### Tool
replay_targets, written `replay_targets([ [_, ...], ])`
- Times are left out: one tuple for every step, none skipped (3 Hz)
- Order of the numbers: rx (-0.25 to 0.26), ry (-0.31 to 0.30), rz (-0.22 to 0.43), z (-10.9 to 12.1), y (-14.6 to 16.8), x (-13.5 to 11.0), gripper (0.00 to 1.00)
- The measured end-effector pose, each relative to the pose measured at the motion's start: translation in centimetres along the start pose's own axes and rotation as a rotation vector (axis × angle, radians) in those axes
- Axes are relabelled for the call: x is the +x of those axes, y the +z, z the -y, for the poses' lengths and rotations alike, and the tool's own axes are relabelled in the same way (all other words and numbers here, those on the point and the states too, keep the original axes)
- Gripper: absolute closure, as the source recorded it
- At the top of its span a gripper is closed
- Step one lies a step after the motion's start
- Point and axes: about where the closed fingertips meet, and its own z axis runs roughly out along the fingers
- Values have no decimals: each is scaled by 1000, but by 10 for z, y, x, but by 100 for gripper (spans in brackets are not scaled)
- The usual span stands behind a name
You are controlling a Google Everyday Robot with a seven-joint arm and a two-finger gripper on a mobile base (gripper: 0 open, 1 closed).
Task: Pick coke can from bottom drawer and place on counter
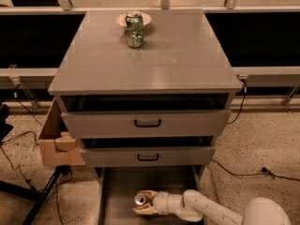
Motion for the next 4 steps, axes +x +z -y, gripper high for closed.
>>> replay_targets([
  [-26, 101, 55, -18, -62, -46, 87],
  [-48, 197, 97, -25, -157, -102, 100],
  [-55, 248, 131, -5, -241, -159, 100],
  [-58, 243, 173, 25, -321, -232, 100],
])
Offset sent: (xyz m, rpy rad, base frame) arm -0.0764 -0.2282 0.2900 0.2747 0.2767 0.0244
